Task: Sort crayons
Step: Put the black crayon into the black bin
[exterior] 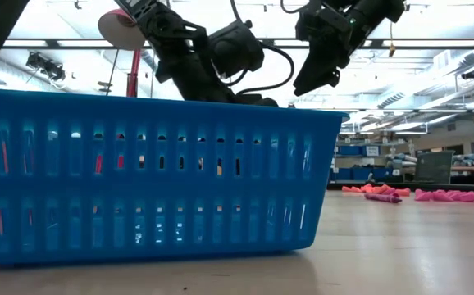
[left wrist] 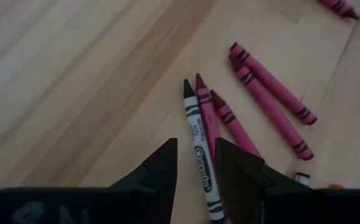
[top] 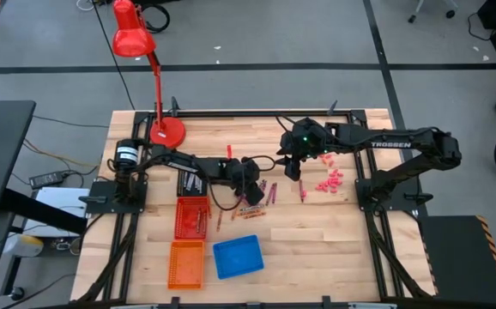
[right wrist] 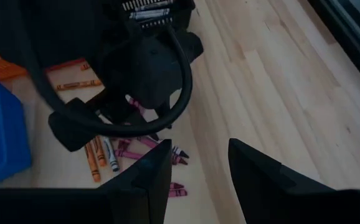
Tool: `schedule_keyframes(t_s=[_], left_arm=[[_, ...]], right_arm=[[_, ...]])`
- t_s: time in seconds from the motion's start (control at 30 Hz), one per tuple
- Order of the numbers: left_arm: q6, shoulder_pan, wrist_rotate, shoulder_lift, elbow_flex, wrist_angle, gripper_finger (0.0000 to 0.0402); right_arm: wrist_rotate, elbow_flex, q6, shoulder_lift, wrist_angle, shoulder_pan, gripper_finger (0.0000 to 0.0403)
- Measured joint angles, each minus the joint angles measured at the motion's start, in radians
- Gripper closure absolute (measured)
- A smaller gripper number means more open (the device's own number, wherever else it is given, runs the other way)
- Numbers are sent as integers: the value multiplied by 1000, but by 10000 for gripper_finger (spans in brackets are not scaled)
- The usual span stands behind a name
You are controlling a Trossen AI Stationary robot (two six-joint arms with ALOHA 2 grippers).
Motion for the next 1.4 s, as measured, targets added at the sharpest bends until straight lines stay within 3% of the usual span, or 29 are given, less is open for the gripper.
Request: schedule_keyframes(t_s=[0.8,1.23,1.4], left_arm=[[157,-1,-2,54,-1,72,283],[165,-1,-12,53,2,-15,285],[164,-1,-16,49,5,-90,315]], right_arm=[[12,0,-7,-25,9,12,241],[12,0,-8,-25,33,12,241],[15,0,-9,-25,54,12,241]])
